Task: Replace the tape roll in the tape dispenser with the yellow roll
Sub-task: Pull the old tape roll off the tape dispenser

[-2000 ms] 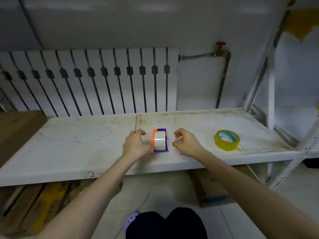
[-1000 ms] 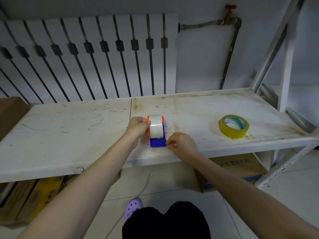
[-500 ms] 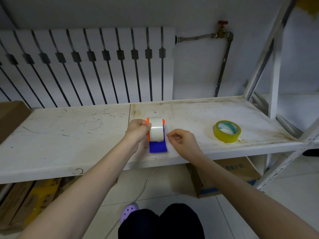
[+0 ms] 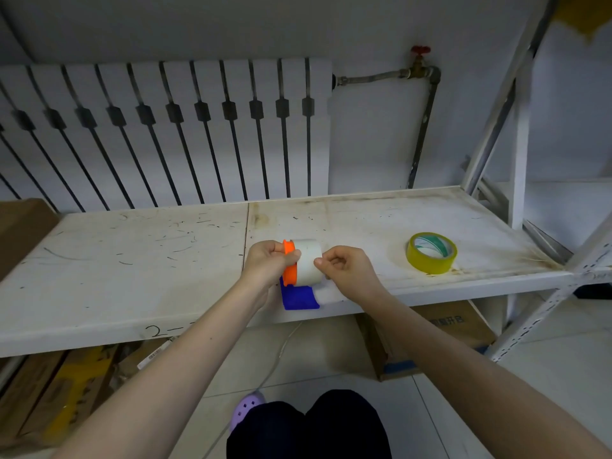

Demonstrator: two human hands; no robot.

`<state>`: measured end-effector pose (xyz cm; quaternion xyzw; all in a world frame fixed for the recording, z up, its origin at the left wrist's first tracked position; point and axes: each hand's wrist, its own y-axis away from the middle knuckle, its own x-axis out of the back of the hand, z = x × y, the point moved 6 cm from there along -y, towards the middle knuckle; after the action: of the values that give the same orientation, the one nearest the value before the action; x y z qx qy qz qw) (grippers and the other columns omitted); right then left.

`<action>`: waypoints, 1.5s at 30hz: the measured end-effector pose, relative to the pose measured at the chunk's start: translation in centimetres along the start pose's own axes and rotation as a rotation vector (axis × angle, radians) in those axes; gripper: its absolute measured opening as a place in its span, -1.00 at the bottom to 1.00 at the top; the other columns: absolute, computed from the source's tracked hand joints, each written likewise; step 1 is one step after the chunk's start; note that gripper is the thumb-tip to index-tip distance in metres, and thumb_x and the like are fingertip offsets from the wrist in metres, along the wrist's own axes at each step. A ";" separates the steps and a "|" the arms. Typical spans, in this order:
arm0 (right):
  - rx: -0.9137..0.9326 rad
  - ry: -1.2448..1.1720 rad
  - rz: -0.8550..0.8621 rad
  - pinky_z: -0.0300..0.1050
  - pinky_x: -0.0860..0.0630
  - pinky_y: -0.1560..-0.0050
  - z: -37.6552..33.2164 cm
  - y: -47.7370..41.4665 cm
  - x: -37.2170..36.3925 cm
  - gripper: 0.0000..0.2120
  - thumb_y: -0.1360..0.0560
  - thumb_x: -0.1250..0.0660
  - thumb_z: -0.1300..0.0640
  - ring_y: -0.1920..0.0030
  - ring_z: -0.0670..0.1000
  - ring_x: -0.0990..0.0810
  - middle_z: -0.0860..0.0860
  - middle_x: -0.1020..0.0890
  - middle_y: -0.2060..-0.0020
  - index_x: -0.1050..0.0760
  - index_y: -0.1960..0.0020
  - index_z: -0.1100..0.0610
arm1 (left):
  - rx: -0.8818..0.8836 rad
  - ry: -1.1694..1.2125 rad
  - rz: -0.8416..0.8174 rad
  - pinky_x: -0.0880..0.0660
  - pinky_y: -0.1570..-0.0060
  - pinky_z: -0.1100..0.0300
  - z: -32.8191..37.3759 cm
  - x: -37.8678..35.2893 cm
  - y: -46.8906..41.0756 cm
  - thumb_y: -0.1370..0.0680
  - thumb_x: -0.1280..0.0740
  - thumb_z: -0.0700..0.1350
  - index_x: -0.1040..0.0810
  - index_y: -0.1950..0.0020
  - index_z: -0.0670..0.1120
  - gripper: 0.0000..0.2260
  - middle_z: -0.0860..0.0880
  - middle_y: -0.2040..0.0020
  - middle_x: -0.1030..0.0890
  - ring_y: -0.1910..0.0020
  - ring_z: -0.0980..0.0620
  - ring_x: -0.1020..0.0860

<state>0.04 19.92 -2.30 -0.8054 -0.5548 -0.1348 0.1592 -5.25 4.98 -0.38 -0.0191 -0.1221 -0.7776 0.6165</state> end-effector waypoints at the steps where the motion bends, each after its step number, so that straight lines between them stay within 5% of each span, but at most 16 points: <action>1: -0.026 -0.032 -0.007 -0.29 -0.47 0.24 0.1 0.0 0.0 -0.88 -0.49 -0.34 0.08 0.25 -0.09 -0.53 -0.04 -0.57 0.27 -0.53 0.10 0.15 | 0.003 0.009 0.004 -0.37 0.37 0.28 -0.1 0.0 0.0 -0.53 -0.36 -0.19 -0.50 0.04 -0.19 -0.90 -0.05 0.18 -0.54 0.25 0.07 -0.49; 5: -0.076 -0.065 -0.033 -0.29 -0.44 0.31 0.1 0.0 0.1 -0.87 -0.51 -0.31 0.09 0.35 -0.10 -0.54 -0.03 -0.56 0.33 -0.51 0.08 0.16 | 0.027 0.028 0.028 -0.39 0.35 0.25 -0.4 -0.3 -0.1 -0.56 -0.31 -0.19 -0.50 0.01 -0.18 -0.93 -0.11 0.07 -0.55 0.25 0.09 -0.47; 16: -0.066 -0.167 -0.001 -0.28 -0.58 0.25 0.9 0.7 0.2 -0.86 -0.53 -0.28 0.16 0.28 -0.08 -0.64 0.08 -0.60 0.12 -0.45 0.20 0.11 | 0.018 -0.051 0.110 -0.42 0.29 0.17 -0.7 -1.4 -0.6 -0.53 -0.32 -0.19 -0.43 0.22 -0.10 -0.85 -0.09 0.18 -0.54 0.21 -0.03 -0.50; 20: 0.026 0.045 0.095 -0.31 -0.50 0.22 0.8 1.0 1.1 -0.93 -0.53 -0.27 0.13 0.32 -0.16 -0.58 -0.05 -0.58 0.28 -0.45 0.13 0.09 | -0.004 -0.114 0.130 -0.39 0.28 0.17 -0.5 -1.2 -0.5 -0.53 -0.33 -0.18 -0.44 0.20 -0.11 -0.88 -0.02 0.26 -0.50 0.17 -0.05 -0.48; 23: -0.043 -0.087 0.116 -0.19 -0.57 0.17 1.8 0.7 2.2 -0.89 -0.54 -0.27 0.14 0.33 -0.11 -0.61 -0.02 -0.58 0.33 -0.46 0.16 0.13 | 0.019 -0.066 0.144 -0.38 0.29 0.20 -0.4 -0.5 -0.7 -0.55 -0.31 -0.19 -0.43 0.14 -0.13 -0.90 -0.02 0.22 -0.48 0.13 -0.05 -0.45; 27: -0.061 -0.096 0.059 -0.38 -0.54 0.29 2.1 0.4 3.1 -0.90 -0.54 -0.26 0.15 0.35 -0.10 -0.61 0.03 -0.58 0.29 -0.47 0.11 0.17 | 0.025 -0.054 0.134 -0.46 0.11 0.10 -0.4 0.0 -0.9 -0.55 -0.32 -0.19 -0.39 0.24 -0.06 -0.81 -0.11 0.08 -0.53 0.07 -0.09 -0.47; 30: -0.045 -0.066 0.033 -0.35 -0.55 0.27 2.0 0.3 3.0 -0.93 -0.54 -0.25 0.16 0.32 -0.09 -0.60 0.01 -0.57 0.26 -0.46 0.07 0.16 | 0.040 -0.011 0.095 -0.43 0.23 0.16 -0.6 -0.5 -0.6 -0.56 -0.30 -0.21 -0.41 0.20 -0.09 -0.85 -0.03 0.19 -0.50 0.13 -0.05 -0.47; 33: -0.032 0.045 0.131 -0.17 -0.55 0.13 2.8 0.2 4.1 -0.97 -0.54 -0.25 0.17 0.23 -0.05 -0.60 -0.02 -0.55 0.24 -0.44 0.08 0.13 | 0.049 0.043 0.059 -0.45 0.27 0.16 -0.7 -1.2 -0.2 -0.57 -0.29 -0.23 -0.45 0.11 -0.13 -0.93 -0.01 0.19 -0.50 0.16 -0.01 -0.48; 38: 0.063 0.212 0.299 -0.18 -0.40 0.14 3.6 -0.5 8.4 -0.88 -0.52 -0.20 0.27 0.12 0.01 -0.49 0.06 -0.56 0.10 -0.49 0.03 0.14 | 0.042 0.112 0.021 -0.42 0.34 0.22 0.1 -2.8 0.2 -0.57 -0.28 -0.26 -0.43 0.21 -0.09 -0.83 -0.02 0.22 -0.51 0.26 0.06 -0.46; 45: 0.000 0.435 0.504 0.04 -0.47 -0.02 5.8 -2.3 16.5 -0.81 -0.49 -0.17 0.31 0.03 0.22 -0.51 0.21 -0.45 -0.10 -0.43 -0.08 0.25 | 0.045 0.144 -0.028 -0.43 0.34 0.23 1.5 -5.9 0.2 -0.58 -0.28 -0.23 -0.43 0.18 -0.06 -0.85 0.00 0.20 -0.50 0.26 0.10 -0.47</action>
<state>3.85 37.12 -0.83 -0.8696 -0.2913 -0.2599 0.3025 -3.81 10.91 0.03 0.0526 -0.0951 -0.7824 0.6132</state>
